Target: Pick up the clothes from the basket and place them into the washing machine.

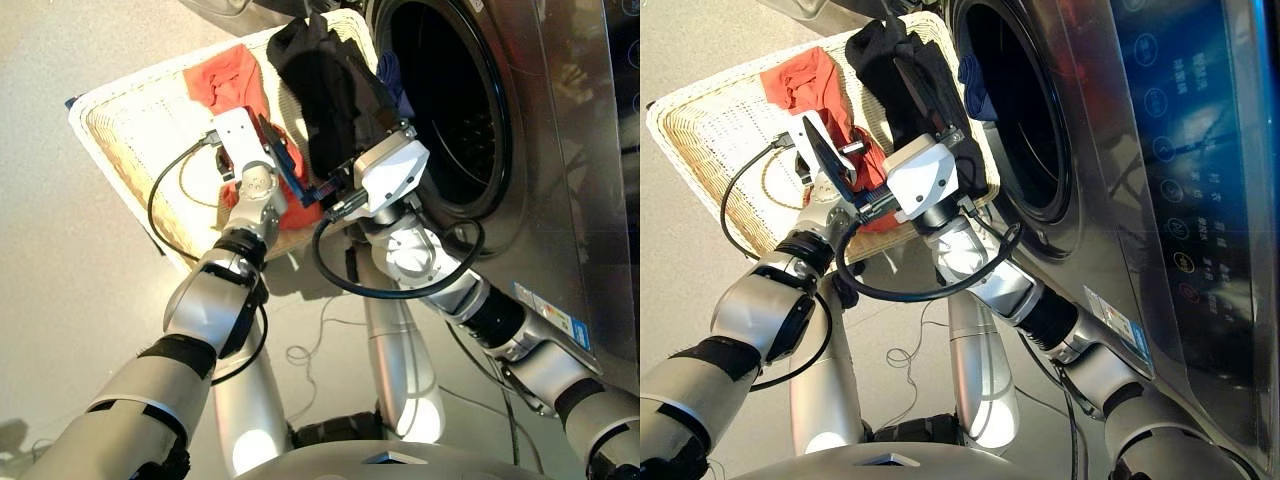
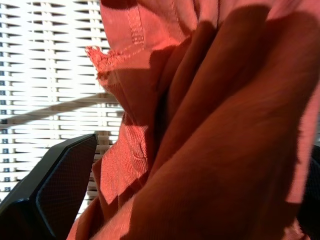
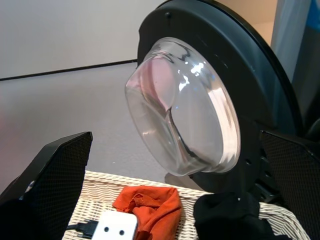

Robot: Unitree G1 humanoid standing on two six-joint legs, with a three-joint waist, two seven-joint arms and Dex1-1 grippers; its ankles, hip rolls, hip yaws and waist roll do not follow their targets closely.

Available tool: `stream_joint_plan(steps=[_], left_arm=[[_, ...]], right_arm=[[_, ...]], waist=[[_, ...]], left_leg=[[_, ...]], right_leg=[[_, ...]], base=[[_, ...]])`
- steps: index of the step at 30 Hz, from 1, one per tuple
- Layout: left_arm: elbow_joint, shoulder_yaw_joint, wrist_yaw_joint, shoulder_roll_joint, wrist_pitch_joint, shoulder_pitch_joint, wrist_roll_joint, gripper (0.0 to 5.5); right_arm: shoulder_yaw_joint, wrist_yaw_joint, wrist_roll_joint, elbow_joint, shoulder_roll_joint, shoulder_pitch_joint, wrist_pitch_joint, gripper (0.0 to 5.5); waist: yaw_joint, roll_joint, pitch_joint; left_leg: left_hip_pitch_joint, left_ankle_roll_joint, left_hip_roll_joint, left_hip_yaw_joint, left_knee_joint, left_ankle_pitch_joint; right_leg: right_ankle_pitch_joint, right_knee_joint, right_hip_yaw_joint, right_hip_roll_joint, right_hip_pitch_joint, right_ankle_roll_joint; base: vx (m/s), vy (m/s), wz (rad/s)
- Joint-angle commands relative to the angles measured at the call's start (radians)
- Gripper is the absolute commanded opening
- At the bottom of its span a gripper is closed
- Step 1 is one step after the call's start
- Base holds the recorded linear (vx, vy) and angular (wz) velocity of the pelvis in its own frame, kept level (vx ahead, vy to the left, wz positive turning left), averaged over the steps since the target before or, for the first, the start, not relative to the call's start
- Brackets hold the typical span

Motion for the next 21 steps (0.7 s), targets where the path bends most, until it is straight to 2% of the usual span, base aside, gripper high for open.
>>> stream_joint_plan(steps=[1, 6, 7, 8, 9, 10, 11, 21], left_arm=[[0.054, 0.011, 0.010, -0.006, -0.008, -0.063, 0.007, 5.50], [0.057, 0.005, -0.002, -0.003, -0.003, -0.065, 0.010, 5.50], [0.057, 0.005, -0.002, -0.003, -0.003, -0.065, 0.010, 4.46], [0.057, 0.004, -0.003, -0.004, -0.004, -0.065, 0.010, 2.74], [0.056, 0.004, -0.004, -0.005, -0.004, -0.064, 0.010, 2.42], [0.056, 0.003, -0.003, -0.007, -0.004, -0.065, 0.008, 0.58], [0.054, 0.002, -0.002, -0.007, -0.005, -0.067, 0.010, 0.00], [0.042, 0.005, -0.002, -0.025, -0.008, -0.046, 0.001, 0.00]], right_arm=[[-0.009, 0.018, 0.031, -0.152, 0.012, 0.004, -0.068, 5.50], [-0.011, 0.032, 0.045, -0.162, 0.004, 0.009, -0.067, 5.50], [-0.011, 0.032, 0.046, -0.162, 0.004, 0.009, -0.067, 5.50], [-0.011, 0.034, 0.049, -0.164, 0.003, 0.011, -0.068, 5.50], [-0.010, 0.035, 0.051, -0.167, 0.001, 0.013, -0.068, 5.50], [-0.009, 0.037, 0.054, -0.167, 0.001, 0.013, -0.067, 5.50], [-0.009, 0.037, 0.055, -0.166, 0.000, 0.014, -0.066, 5.50], [-0.013, 0.034, 0.037, -0.153, -0.010, 0.019, -0.055, 5.50]], waist=[[0.002, -0.022, -0.027], [-0.001, -0.021, -0.031], [-0.001, -0.020, -0.031], [-0.001, -0.020, -0.032], [0.000, -0.019, -0.032], [-0.001, -0.018, -0.033], [-0.001, -0.018, -0.033], [0.001, -0.013, -0.040]], left_leg=[[-0.047, -0.013, 0.008, -0.028, 0.058, 0.005], [-0.051, -0.013, 0.006, -0.029, 0.055, 0.006], [-0.051, -0.013, 0.005, -0.029, 0.055, 0.006], [-0.052, -0.013, 0.005, -0.029, 0.055, 0.006], [-0.051, -0.013, 0.004, -0.028, 0.052, 0.007], [-0.050, -0.013, 0.004, -0.026, 0.051, 0.007], [-0.049, -0.013, 0.004, -0.026, 0.050, 0.007], [-0.026, -0.012, -0.001, -0.024, 0.029, 0.012]], right_leg=[[0.001, 0.032, -0.027, -0.047, 0.006, 0.067], [0.003, 0.027, -0.027, -0.049, 0.003, 0.067], [0.003, 0.027, -0.027, -0.050, 0.003, 0.067], [0.003, 0.028, -0.026, -0.049, 0.003, 0.068], [0.003, 0.028, -0.026, -0.049, 0.003, 0.068], [0.003, 0.028, -0.025, -0.049, 0.003, 0.068], [0.003, 0.029, -0.025, -0.050, 0.003, 0.068], [0.004, 0.015, -0.025, -0.054, 0.024, 0.066]], base=[[0.000, 0.000, 0.000], [0.000, 0.000, 0.000], [0.000, 0.000, 0.000], [0.000, 0.000, 0.000], [0.000, 0.000, 0.000], [0.000, 0.000, 0.000], [0.000, 0.000, 0.000], [0.000, 0.000, 0.000]])
